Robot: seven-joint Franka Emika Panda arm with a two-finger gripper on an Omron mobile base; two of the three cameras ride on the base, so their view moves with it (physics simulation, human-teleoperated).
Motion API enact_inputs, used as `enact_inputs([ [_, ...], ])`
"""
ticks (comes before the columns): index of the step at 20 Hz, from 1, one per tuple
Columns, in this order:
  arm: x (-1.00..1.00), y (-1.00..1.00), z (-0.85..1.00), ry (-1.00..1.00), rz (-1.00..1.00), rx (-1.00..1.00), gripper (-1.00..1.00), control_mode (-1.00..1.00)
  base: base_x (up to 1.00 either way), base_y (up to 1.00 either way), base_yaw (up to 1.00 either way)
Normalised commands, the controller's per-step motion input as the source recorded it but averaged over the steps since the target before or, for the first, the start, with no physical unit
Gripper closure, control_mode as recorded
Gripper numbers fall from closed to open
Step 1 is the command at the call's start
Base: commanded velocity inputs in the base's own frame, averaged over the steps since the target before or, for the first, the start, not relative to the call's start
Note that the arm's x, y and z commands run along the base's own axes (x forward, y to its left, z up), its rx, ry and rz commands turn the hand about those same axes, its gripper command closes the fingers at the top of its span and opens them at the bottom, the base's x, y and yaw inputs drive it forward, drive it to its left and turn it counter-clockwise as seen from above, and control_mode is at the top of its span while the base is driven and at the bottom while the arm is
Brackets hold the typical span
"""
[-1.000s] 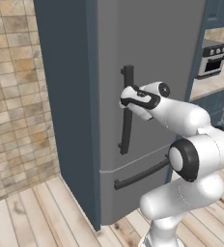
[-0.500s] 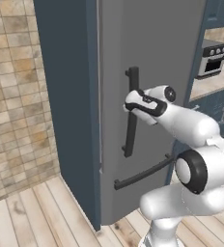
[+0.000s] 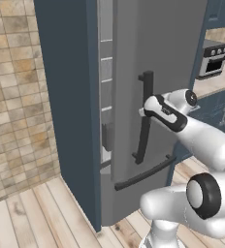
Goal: Retrieve the tangerine and pear from the fridge and place them into the bowl on the dining table.
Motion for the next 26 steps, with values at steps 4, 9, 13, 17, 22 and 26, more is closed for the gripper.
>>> enact_inputs([
  [4, -0.43, -1.00, 0.04, 0.10, -0.02, 0.02, 1.00, -1.00, 0.00, 0.00, 0.00],
  [9, -0.46, -0.96, 0.00, 0.05, -0.02, 0.00, 1.00, -1.00, 0.00, 0.00, 0.00],
  [13, -0.45, -0.93, 0.00, 0.03, -0.02, 0.00, 1.00, -1.00, 0.00, 0.00, 0.00],
  [17, -0.45, -0.85, 0.00, 0.00, -0.02, 0.00, 1.00, -1.00, 0.00, 0.00, 0.00],
  [22, -0.40, -0.72, 0.00, 0.00, -0.03, 0.00, 1.00, -1.00, 0.00, 0.00, 0.00],
  [26, -0.33, -0.58, 0.00, 0.00, -0.03, 0.00, 1.00, -1.00, 0.00, 0.00, 0.00],
])
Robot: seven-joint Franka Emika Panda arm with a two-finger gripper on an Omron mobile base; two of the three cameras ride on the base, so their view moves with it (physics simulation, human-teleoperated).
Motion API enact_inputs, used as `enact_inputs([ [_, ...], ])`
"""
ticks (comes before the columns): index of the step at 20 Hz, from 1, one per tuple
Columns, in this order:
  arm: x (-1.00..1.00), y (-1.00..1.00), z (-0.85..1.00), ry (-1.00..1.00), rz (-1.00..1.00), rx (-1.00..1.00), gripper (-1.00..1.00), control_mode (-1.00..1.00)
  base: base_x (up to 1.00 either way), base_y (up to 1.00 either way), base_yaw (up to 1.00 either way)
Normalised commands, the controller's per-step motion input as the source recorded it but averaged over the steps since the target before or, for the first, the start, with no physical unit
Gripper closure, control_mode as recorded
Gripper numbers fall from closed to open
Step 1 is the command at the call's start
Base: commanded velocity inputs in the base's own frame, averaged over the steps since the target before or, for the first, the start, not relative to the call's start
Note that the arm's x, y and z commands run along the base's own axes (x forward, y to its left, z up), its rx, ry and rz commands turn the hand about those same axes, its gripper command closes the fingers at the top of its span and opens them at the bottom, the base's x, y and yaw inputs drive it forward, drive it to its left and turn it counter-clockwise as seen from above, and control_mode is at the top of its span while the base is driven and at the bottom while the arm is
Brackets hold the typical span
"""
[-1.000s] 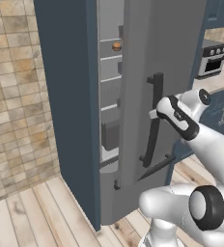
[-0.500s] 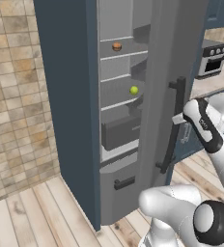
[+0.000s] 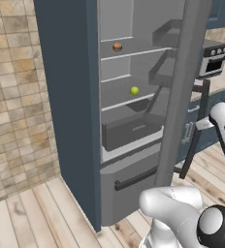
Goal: Retrieve the tangerine and pear from the fridge and place them into the bowl on the dining table.
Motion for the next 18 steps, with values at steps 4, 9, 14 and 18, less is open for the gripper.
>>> enact_inputs([
  [4, -0.35, -0.52, 0.00, 0.00, -0.05, 0.00, 1.00, -1.00, 0.00, 0.00, 0.00],
  [9, -0.19, -0.49, 0.00, -0.03, -0.11, -0.01, -1.00, -1.00, 0.00, 0.00, 0.00],
  [14, -0.03, -0.64, 0.00, -0.16, -0.11, -0.04, -1.00, -1.00, 0.00, 0.00, 0.00],
  [18, -0.08, -0.77, 0.00, -0.18, -0.12, -0.02, -1.00, -1.00, 0.00, 0.00, 0.00],
])
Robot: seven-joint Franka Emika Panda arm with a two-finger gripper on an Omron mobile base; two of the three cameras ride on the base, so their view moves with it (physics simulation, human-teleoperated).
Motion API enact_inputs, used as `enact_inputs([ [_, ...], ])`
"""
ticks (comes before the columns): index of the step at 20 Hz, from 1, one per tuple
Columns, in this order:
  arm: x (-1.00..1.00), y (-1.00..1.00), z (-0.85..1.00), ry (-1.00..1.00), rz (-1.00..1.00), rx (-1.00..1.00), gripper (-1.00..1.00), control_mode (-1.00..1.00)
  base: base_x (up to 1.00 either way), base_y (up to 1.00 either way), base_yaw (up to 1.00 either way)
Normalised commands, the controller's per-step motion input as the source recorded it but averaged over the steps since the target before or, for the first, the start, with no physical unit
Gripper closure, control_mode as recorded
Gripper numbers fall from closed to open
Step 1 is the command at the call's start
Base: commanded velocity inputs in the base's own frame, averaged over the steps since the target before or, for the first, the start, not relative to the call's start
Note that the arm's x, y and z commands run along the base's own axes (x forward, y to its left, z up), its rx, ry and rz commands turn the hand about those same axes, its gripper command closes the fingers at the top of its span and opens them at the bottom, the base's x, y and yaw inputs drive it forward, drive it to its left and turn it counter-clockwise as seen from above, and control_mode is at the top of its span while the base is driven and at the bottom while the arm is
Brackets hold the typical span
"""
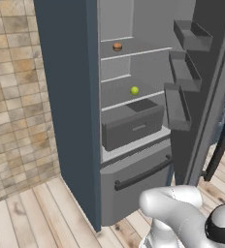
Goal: Retrieve the tangerine and pear from the fridge and place them into the bowl on the dining table.
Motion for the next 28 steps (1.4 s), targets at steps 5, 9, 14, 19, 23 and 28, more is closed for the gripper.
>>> enact_inputs([
  [5, -0.65, -0.35, 0.38, -0.13, -0.08, -0.01, -1.00, -1.00, 0.00, 0.00, 0.00],
  [9, -0.76, 0.00, 0.68, -0.05, -0.08, -0.13, -1.00, -1.00, 0.00, 0.00, 0.00],
  [14, -0.69, 0.02, 0.76, 0.00, -0.09, -0.33, -1.00, -1.00, 0.00, 0.00, 0.00],
  [19, -0.57, 0.32, 0.55, 0.00, -0.08, -0.36, -1.00, -1.00, 0.00, 0.00, 0.00],
  [23, -0.42, 0.56, 0.40, 0.00, -0.04, -0.34, -1.00, -1.00, 0.00, 0.00, 0.00],
  [28, -0.25, 0.75, 0.36, 0.00, 0.00, -0.35, -1.00, -1.00, 0.00, 0.00, 0.00],
])
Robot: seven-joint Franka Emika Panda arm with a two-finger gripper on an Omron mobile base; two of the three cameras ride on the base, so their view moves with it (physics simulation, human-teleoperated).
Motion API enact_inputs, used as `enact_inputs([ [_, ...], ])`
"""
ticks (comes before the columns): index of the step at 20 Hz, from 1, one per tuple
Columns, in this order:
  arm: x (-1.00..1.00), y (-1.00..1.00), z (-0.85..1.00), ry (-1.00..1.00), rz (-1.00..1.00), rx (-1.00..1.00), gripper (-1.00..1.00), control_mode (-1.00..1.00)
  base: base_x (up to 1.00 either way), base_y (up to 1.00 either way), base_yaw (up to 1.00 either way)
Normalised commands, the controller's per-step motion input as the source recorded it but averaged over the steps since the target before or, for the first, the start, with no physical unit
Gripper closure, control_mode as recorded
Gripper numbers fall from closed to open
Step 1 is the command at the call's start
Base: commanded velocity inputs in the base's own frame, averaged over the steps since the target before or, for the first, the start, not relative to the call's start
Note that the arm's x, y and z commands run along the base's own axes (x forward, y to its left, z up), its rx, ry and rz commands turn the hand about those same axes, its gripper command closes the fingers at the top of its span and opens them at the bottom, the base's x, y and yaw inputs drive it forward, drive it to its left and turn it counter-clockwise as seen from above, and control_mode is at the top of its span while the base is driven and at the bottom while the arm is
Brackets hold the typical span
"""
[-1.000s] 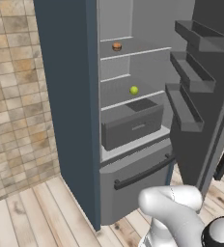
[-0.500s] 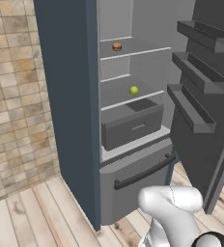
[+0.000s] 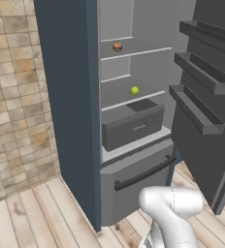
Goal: Retrieve the tangerine and pear from the fridge and place them into the bowl on the dining table.
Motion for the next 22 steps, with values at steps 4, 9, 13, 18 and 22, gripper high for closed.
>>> enact_inputs([
  [4, -0.06, 0.81, 0.34, 0.00, 0.00, -0.33, -1.00, -1.00, 0.00, 0.00, 0.00],
  [9, 0.05, 0.56, 0.20, 0.09, 0.00, -0.27, -1.00, -1.00, 0.00, 0.00, 0.00],
  [13, 0.30, 0.04, 0.03, 0.20, -0.02, -0.17, -1.00, -1.00, 0.00, 0.00, 0.00],
  [18, 0.34, -0.11, 0.00, 0.25, -0.03, -0.11, -1.00, -1.00, 0.00, 0.00, 0.00],
  [22, 0.33, -0.17, 0.00, 0.25, -0.03, -0.09, -1.00, -1.00, 0.00, 0.00, 0.00],
])
